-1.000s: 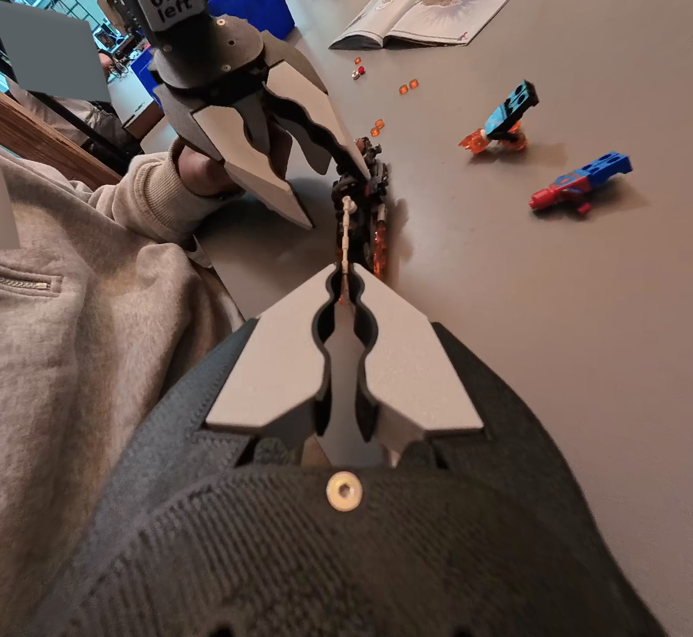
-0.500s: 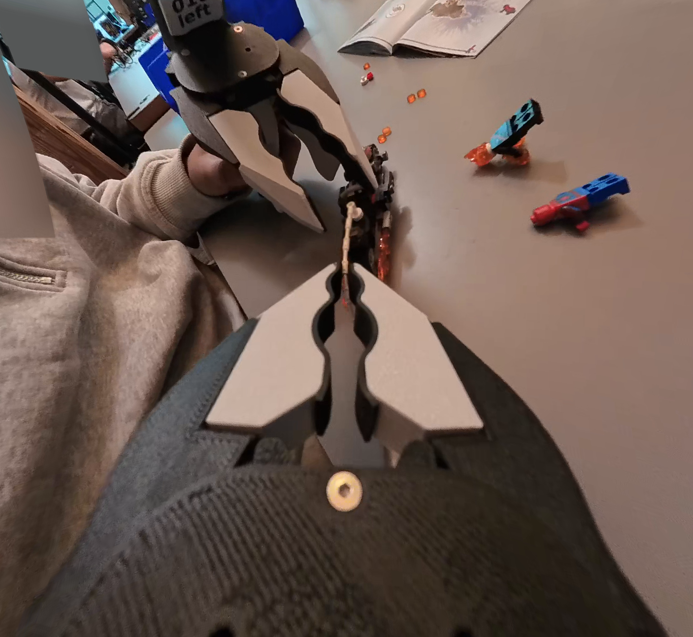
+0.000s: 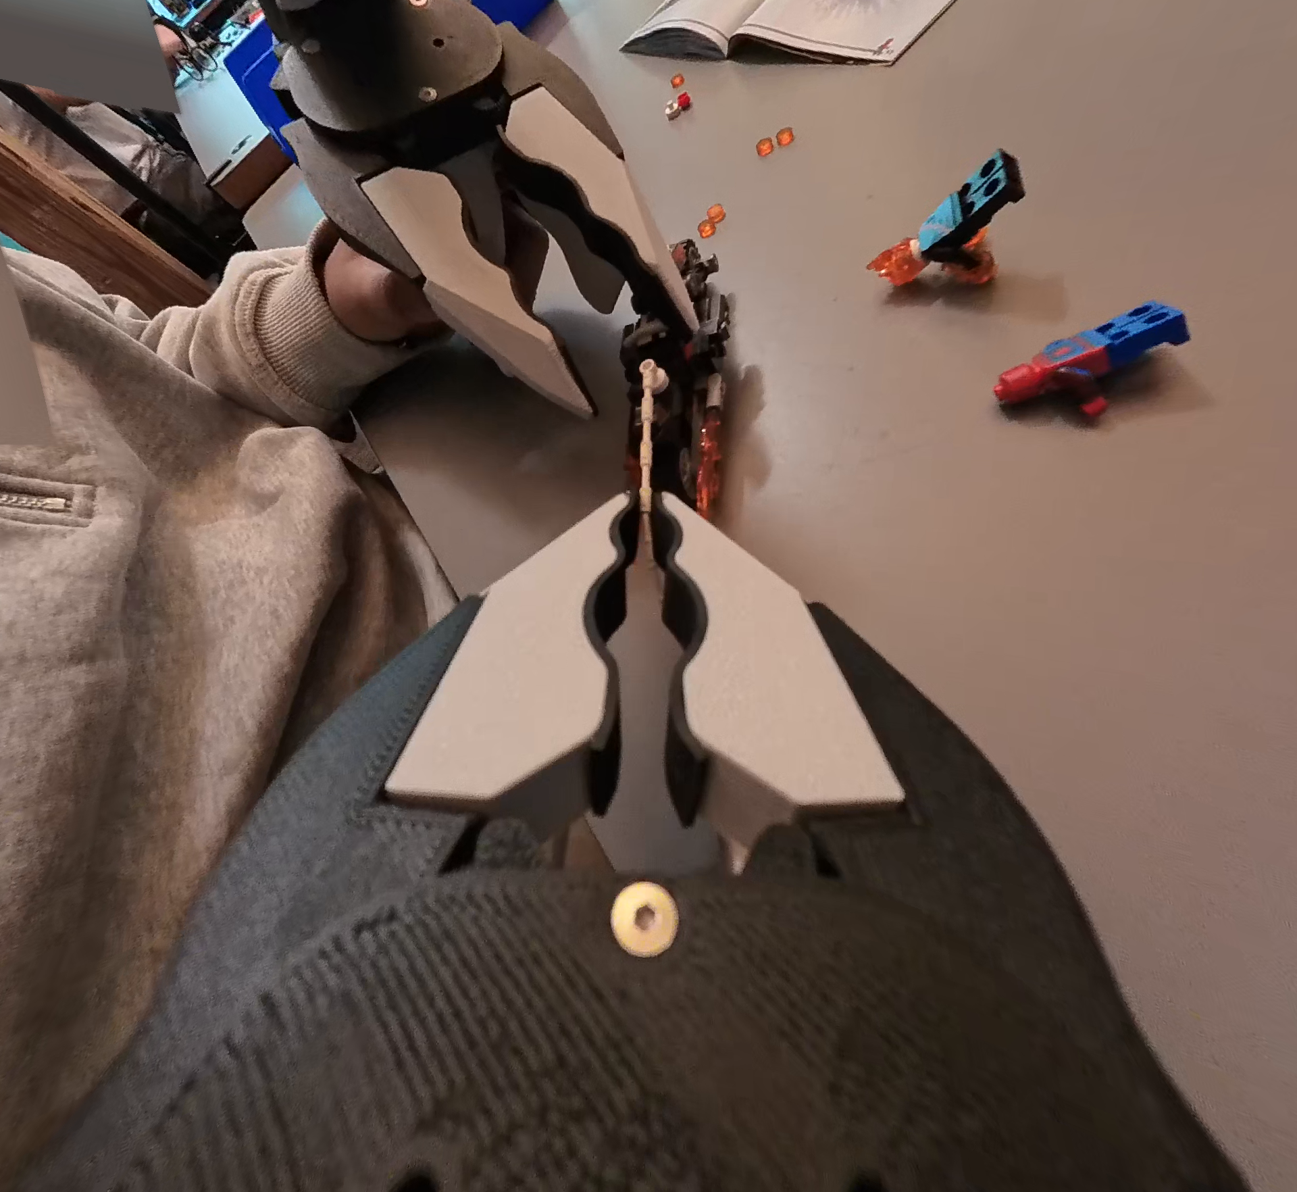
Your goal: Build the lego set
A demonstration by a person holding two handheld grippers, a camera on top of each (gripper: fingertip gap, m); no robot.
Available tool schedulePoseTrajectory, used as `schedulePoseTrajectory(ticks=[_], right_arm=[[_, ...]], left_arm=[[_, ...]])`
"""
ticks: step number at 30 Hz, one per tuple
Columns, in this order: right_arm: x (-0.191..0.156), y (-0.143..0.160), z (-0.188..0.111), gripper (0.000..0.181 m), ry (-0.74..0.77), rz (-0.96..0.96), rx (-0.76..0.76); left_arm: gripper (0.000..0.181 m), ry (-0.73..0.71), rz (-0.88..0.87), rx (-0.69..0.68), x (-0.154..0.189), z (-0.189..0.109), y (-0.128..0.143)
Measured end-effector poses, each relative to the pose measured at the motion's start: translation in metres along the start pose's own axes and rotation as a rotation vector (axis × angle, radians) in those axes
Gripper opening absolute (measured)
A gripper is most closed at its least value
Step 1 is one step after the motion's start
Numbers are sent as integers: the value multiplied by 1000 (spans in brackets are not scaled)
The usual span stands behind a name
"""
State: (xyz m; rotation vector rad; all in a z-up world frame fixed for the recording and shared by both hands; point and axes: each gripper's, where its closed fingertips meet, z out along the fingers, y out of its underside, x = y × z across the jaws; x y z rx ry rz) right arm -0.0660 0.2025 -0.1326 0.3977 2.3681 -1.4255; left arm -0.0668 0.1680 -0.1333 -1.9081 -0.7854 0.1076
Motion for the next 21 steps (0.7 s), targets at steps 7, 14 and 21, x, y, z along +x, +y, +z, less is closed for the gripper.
schedulePoseTrajectory(ticks=[7, 14, 21], right_arm=[[1, 1, -1, 0, 7, 3, -18], [0, 1, -1, 1, 8, -8, -33], [0, 1, -1, 0, 8, -12, -45]], left_arm=[[36, 3, -7, 6, 0, -1, -1], [35, 13, -21, 17, 0, -1, -2], [35, 14, -26, 12, -1, -1, -1]])
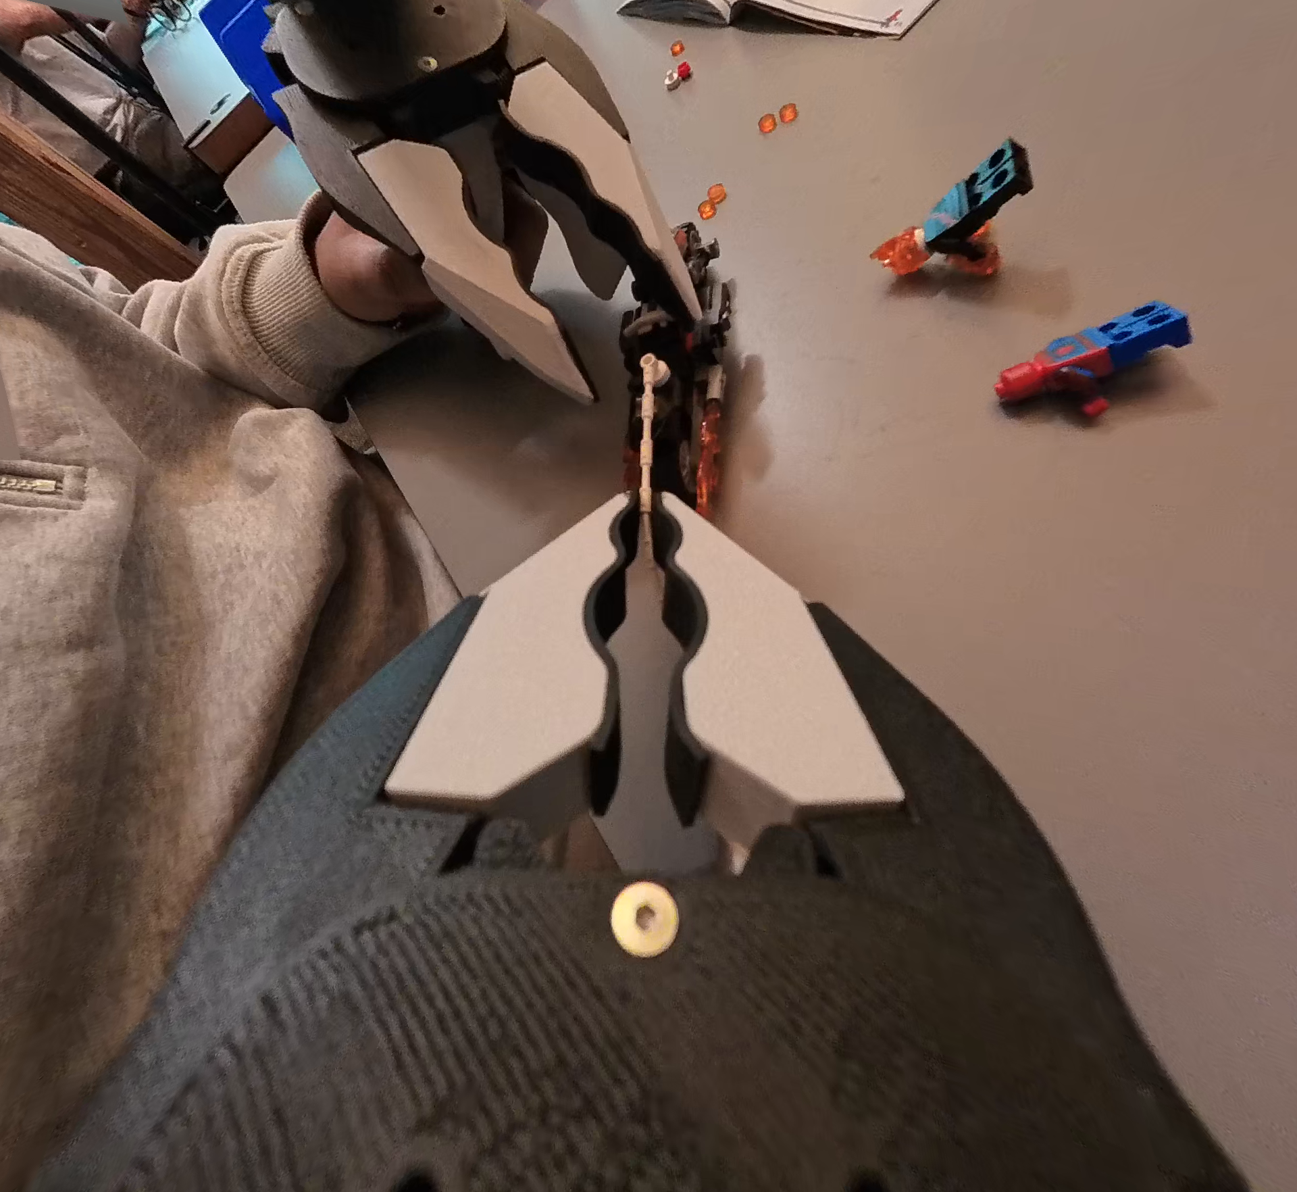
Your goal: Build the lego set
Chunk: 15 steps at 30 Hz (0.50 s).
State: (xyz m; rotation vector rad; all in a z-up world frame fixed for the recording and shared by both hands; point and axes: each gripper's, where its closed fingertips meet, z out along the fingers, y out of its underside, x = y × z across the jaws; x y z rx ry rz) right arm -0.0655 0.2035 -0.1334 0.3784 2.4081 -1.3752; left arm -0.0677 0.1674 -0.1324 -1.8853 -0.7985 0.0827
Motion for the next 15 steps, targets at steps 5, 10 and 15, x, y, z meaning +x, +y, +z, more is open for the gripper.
schedulePoseTrajectory(ticks=[5, 10, 15], right_arm=[[1, 1, 0, 0, 3, 3, -13], [1, 1, 1, 0, 7, 2, -28], [2, 2, 2, 0, 9, 4, -45]], left_arm=[[34, 1, -2, 0, 0, 0, 0], [34, 3, -7, 1, 0, 0, 0], [32, 11, -23, 10, 0, 0, -1]])
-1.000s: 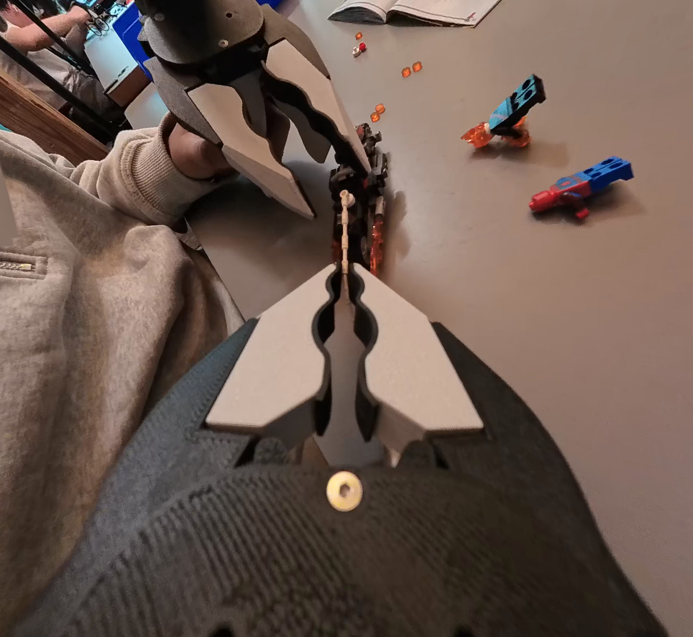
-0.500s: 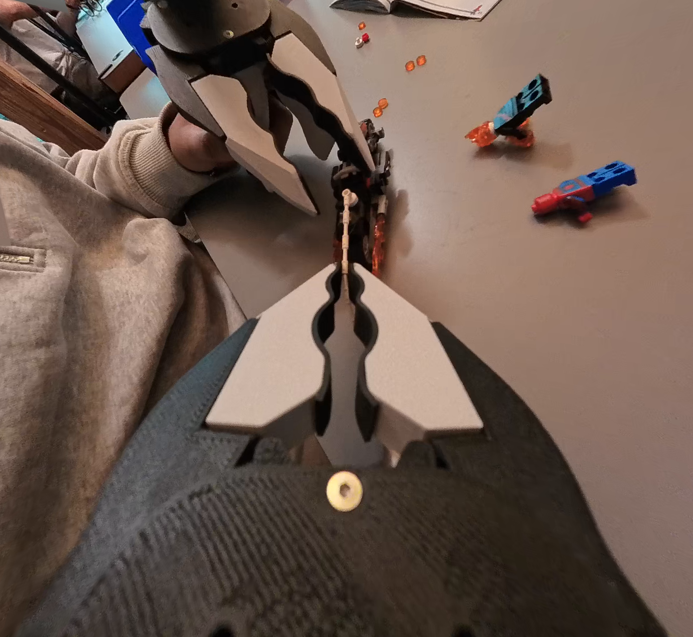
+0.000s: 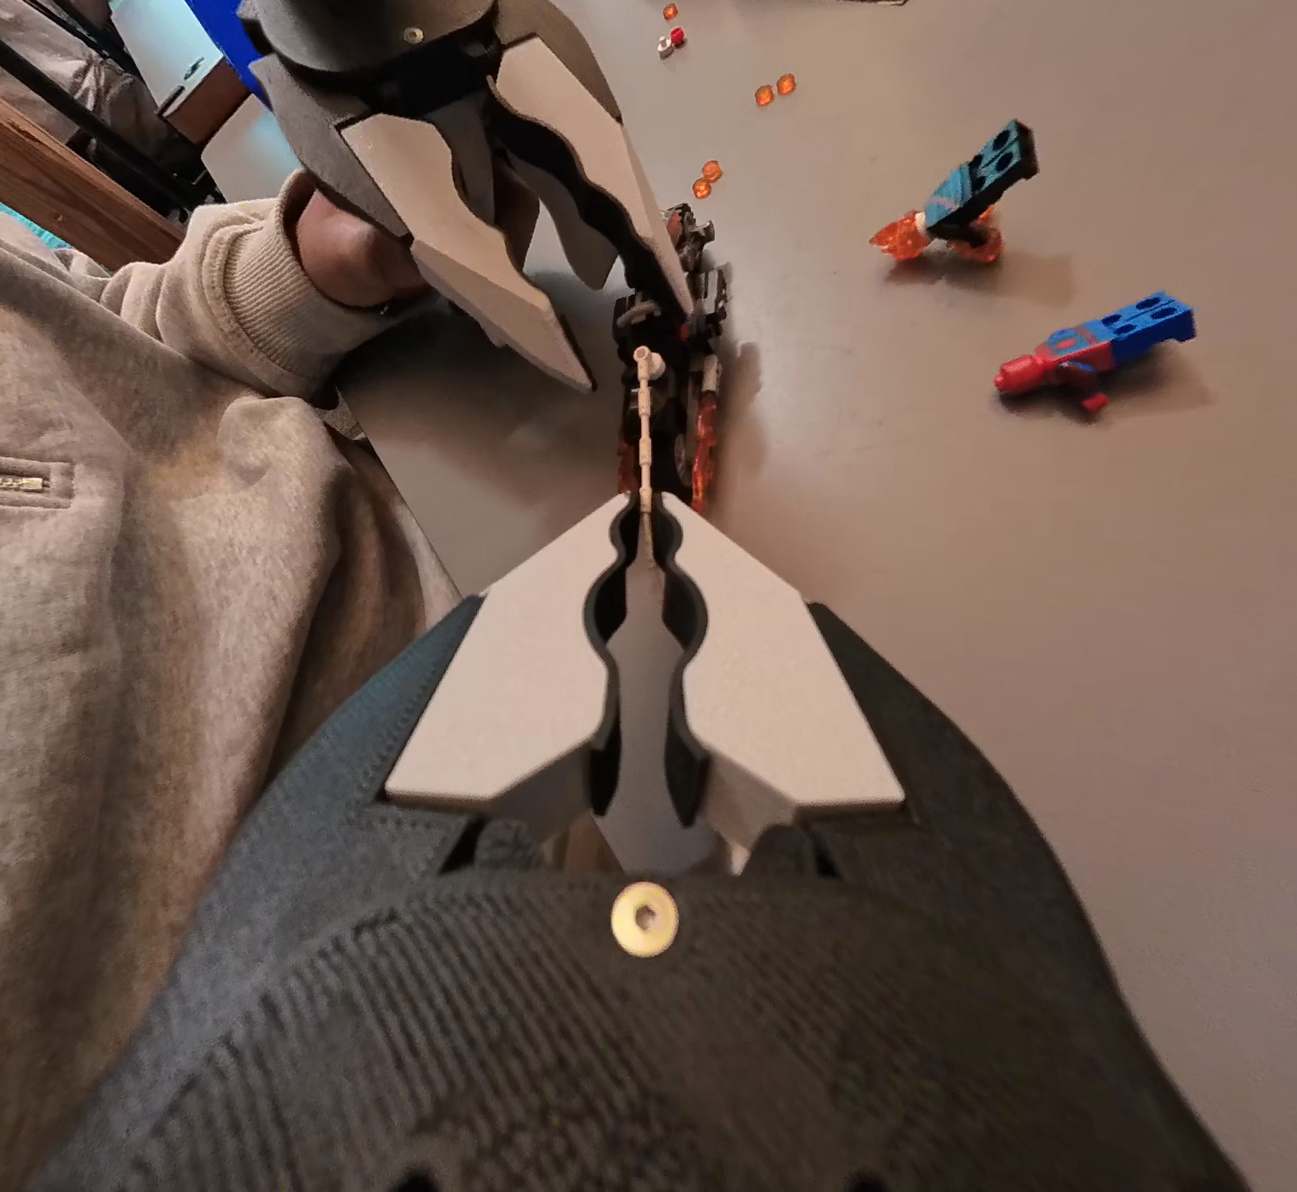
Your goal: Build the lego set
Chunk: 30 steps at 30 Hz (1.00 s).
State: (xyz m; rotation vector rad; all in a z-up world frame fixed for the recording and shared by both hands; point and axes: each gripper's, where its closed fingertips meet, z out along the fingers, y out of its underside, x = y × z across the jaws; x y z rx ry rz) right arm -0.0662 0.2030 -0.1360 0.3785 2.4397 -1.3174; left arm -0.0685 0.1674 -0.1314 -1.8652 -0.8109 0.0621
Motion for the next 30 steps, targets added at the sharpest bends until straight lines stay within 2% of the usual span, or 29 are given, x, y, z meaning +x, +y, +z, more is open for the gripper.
schedulePoseTrajectory(ticks=[7, 11, 21, 30], right_arm=[[0, -1, 0, 1, 3, -8, -9], [0, -1, 0, 0, 1, -8, -10], [1, -2, 0, 0, -4, -8, -7], [-1, -7, -6, 0, -21, -14, 33]], left_arm=[[24, 79, -168, 131, -3, -7, -19], [24, 53, -229, 114, -12, -6, -14], [28, -50, -188, 58, -19, 1, -10], [25, -69, -163, 110, -21, -8, -21]])
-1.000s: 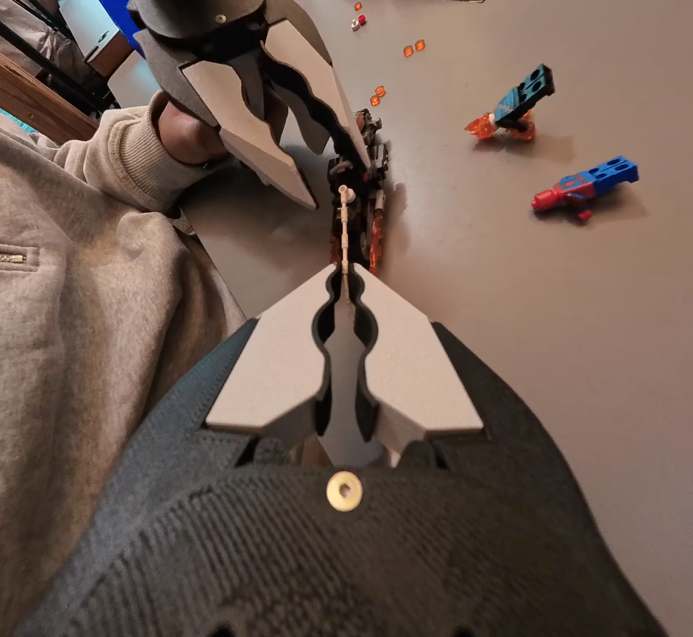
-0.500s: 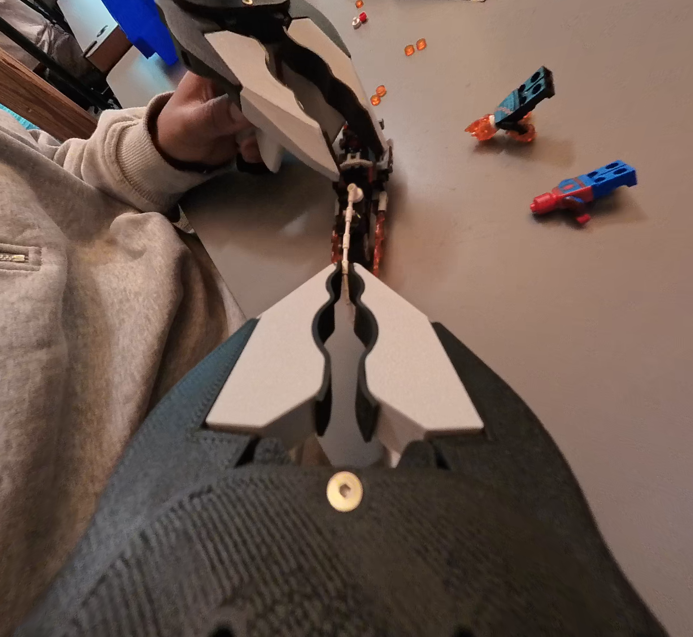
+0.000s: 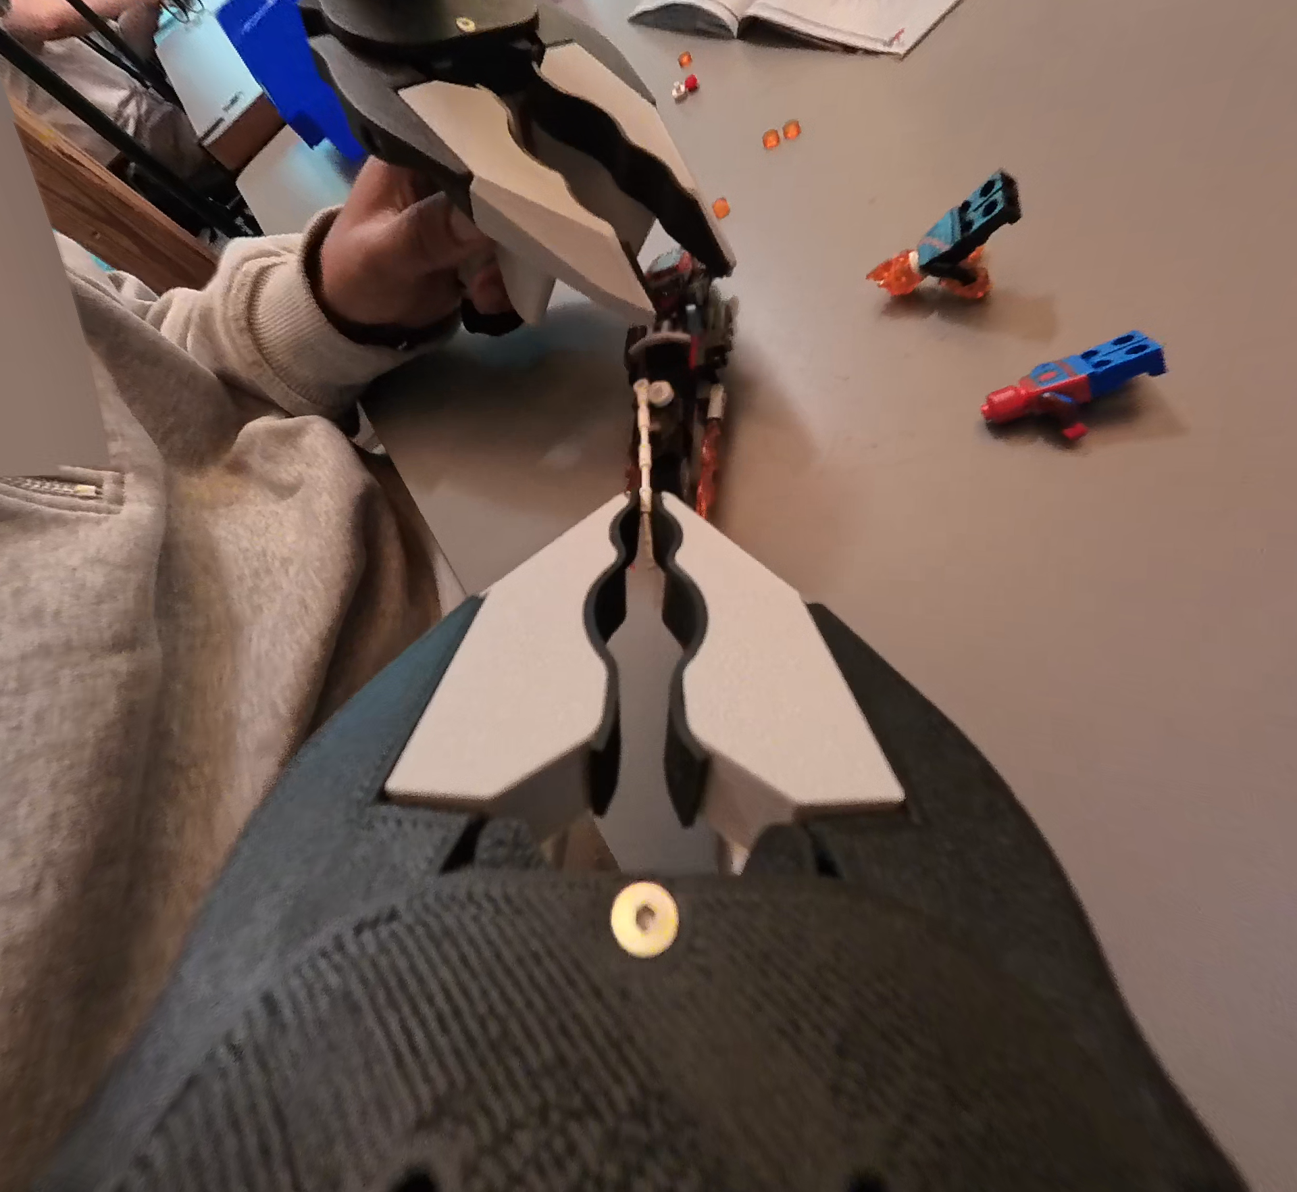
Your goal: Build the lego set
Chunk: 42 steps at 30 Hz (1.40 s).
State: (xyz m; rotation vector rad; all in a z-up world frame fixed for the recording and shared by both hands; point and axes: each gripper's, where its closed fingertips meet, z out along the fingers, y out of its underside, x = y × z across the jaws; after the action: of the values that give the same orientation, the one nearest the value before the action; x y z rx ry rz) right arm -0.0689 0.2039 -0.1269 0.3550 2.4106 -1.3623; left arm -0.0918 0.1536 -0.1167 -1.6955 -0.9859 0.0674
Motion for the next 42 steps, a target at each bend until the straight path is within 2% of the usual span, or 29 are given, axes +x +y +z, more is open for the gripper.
schedulePoseTrajectory(ticks=[4, 15, 42], right_arm=[[1, -6, -5, 0, -10, 22, 39], [0, 1, 0, 0, -29, 27, 23], [-1, 4, -1, 0, -41, 23, 31]], left_arm=[[24, 16, -13, -10, 1, 1, 1], [33, -19, -44, -105, -4, 8, 11], [47, -66, -43, -149, -5, 8, 15]])
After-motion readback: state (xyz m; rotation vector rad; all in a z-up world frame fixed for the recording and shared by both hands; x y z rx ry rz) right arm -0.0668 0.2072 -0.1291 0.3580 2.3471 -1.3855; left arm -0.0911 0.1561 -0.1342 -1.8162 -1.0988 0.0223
